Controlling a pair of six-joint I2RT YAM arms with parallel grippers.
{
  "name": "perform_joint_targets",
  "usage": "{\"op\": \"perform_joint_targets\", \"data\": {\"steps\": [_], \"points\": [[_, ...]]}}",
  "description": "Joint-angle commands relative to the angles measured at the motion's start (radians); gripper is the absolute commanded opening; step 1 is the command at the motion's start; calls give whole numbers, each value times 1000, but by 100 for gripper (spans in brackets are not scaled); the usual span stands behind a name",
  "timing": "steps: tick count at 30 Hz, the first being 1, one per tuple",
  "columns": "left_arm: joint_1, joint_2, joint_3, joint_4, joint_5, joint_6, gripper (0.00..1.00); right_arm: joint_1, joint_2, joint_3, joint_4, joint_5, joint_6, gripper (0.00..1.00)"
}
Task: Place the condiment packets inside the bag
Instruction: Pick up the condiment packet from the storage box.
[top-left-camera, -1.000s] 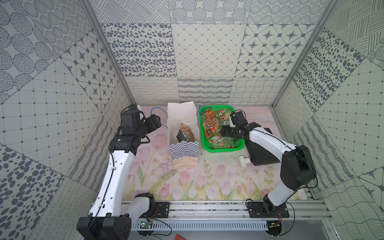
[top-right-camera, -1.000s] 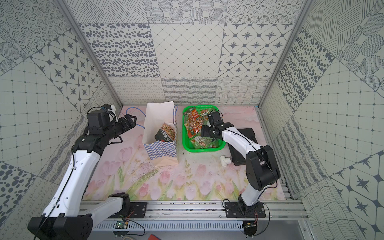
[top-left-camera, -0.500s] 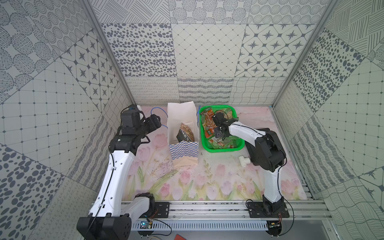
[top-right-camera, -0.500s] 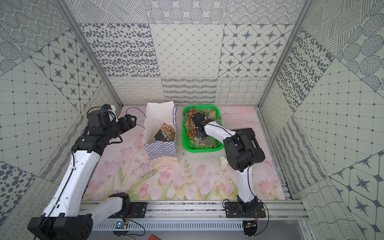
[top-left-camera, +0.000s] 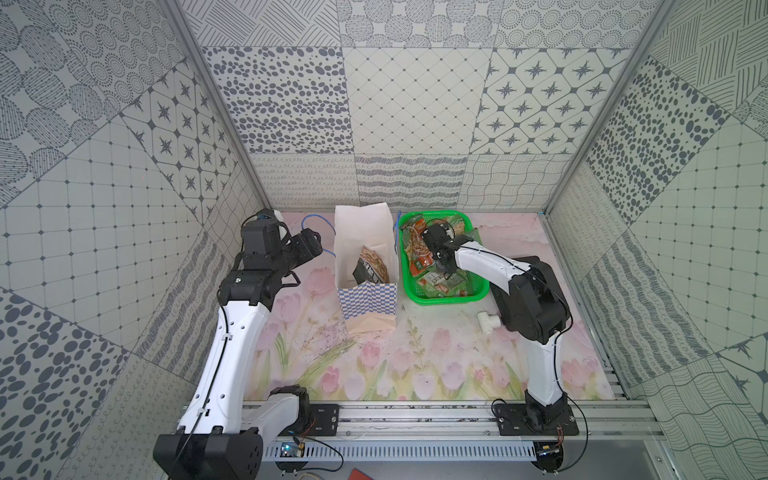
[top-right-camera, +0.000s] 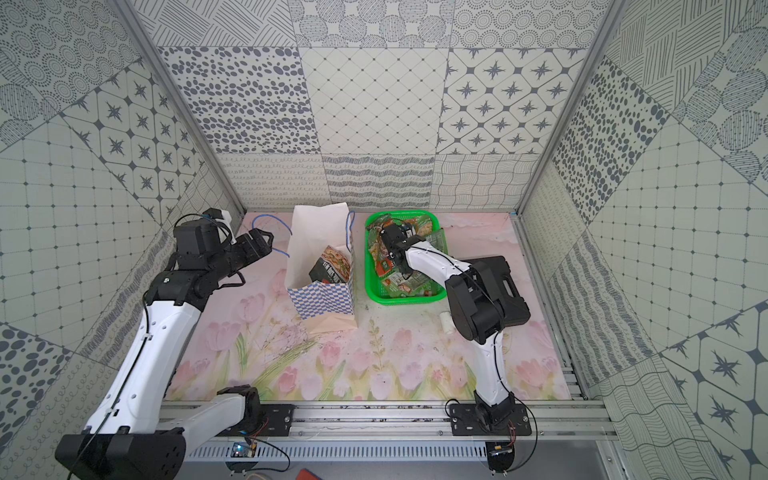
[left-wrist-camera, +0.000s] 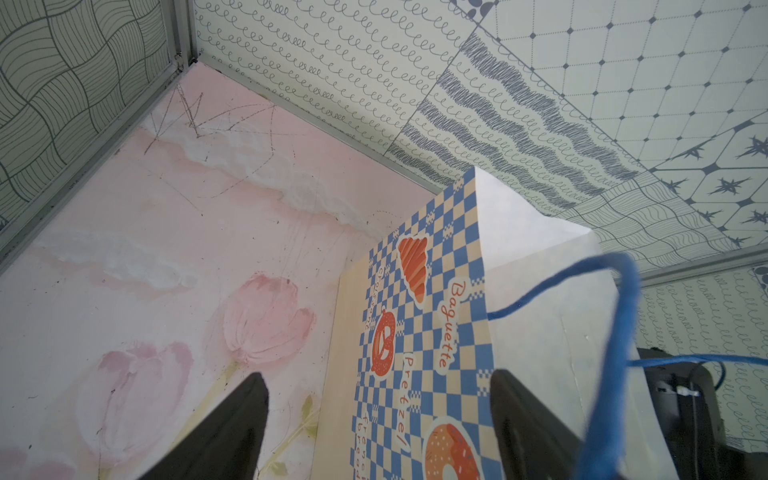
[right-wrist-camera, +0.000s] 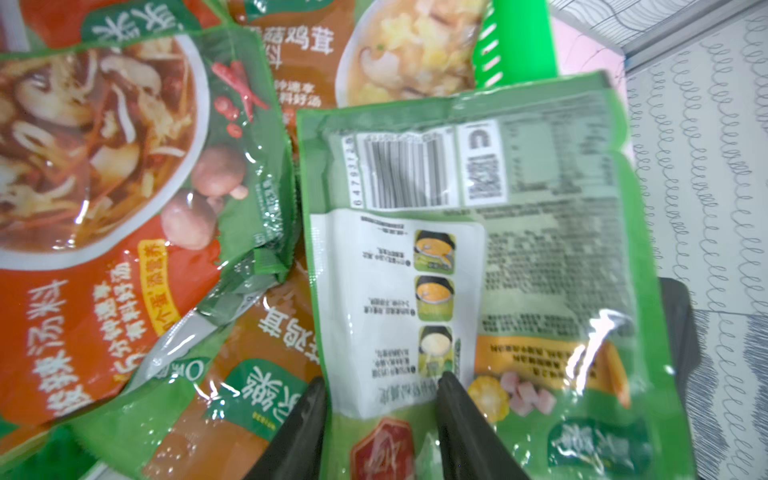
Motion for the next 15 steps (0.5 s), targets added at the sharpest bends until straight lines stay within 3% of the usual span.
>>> {"op": "perform_joint_targets", "data": {"steps": [1, 5, 7, 8, 15], "points": [[0, -11, 10, 13, 17, 7, 87, -10, -72, -14, -2, 68, -8, 42], [0, -11, 11, 13, 21, 5, 87, -17, -109, -43, 28, 39, -21, 25], [0, -10, 9, 13, 19, 4, 87, -18, -121, -59, 53, 17, -34, 4], [1, -10, 9, 14, 21, 4, 87, -17, -131, -70, 67, -1, -43, 0], [0, -8, 8, 13, 22, 4, 87, 15, -273, -143, 159, -64, -81, 0]]}}
